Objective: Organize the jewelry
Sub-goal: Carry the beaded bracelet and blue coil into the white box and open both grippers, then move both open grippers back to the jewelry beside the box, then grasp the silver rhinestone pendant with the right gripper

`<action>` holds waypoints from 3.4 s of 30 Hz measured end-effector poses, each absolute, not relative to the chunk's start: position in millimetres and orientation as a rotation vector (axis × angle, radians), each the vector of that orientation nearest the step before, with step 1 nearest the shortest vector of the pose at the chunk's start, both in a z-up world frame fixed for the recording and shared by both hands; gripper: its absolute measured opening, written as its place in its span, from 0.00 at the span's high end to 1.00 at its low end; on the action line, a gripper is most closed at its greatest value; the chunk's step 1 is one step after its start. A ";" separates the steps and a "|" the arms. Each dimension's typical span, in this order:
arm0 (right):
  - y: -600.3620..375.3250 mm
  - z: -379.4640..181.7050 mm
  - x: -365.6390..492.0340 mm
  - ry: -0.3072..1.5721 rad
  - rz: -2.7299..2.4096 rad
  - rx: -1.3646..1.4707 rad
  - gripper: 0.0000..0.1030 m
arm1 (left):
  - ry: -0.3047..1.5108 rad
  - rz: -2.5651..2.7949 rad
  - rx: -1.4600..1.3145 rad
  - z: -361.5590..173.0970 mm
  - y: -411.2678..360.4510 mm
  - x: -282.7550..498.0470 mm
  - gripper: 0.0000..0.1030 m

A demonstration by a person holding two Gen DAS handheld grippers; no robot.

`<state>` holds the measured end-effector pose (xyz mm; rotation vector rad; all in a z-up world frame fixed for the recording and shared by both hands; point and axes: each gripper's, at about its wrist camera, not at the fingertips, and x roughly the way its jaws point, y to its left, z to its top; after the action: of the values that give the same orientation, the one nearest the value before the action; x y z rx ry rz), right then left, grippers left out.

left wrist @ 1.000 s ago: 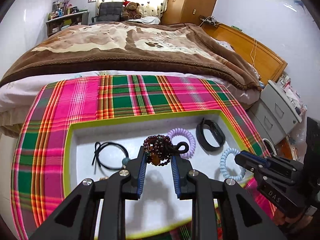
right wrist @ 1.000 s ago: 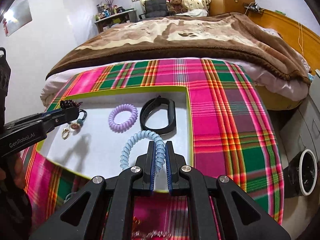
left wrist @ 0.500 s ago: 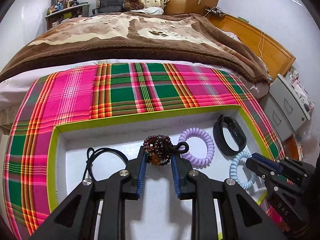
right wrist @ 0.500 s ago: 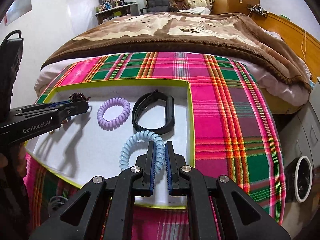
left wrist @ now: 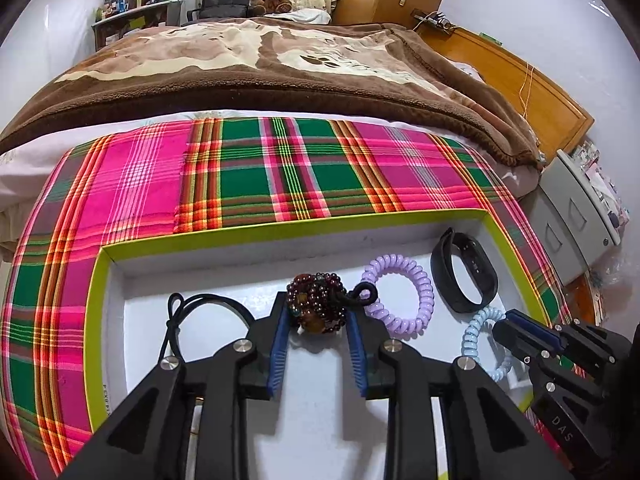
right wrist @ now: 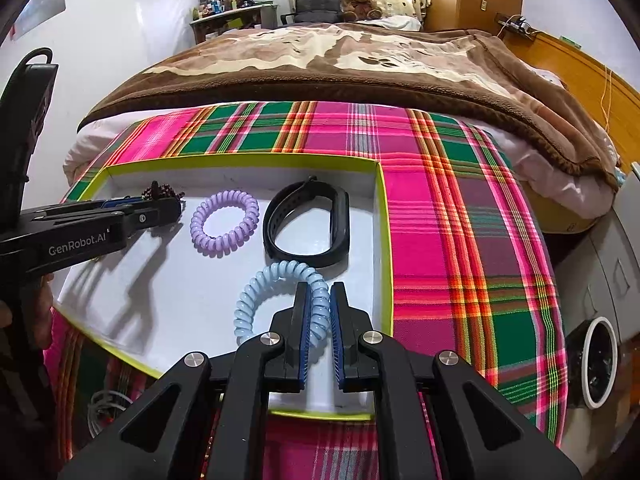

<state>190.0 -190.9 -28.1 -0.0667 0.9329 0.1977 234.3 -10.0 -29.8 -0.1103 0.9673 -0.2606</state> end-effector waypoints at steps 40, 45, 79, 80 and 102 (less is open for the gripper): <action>-219.2 0.0 131.2 0.835 0.249 0.061 0.71 | 0.841 -0.290 -0.154 17.8 1.6 144.7 0.52; -224.6 -7.2 115.0 0.848 0.290 0.051 0.71 | 0.834 -0.301 -0.176 15.4 5.1 121.9 0.52; -212.4 -35.1 67.2 0.915 0.582 -0.195 0.58 | 0.896 -0.278 -0.231 -10.8 13.9 61.7 0.52; -214.0 -34.2 69.4 0.909 0.568 -0.192 0.58 | 0.898 -0.279 -0.231 -11.2 13.8 61.3 0.52; -199.3 -43.3 69.3 0.935 0.732 -0.312 0.56 | 0.935 -0.301 -0.212 -20.1 -1.1 65.4 0.52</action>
<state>69.3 -199.3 -43.3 -0.3119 0.9350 0.7322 65.4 -1.1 -20.1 -0.2123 0.9352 -0.3006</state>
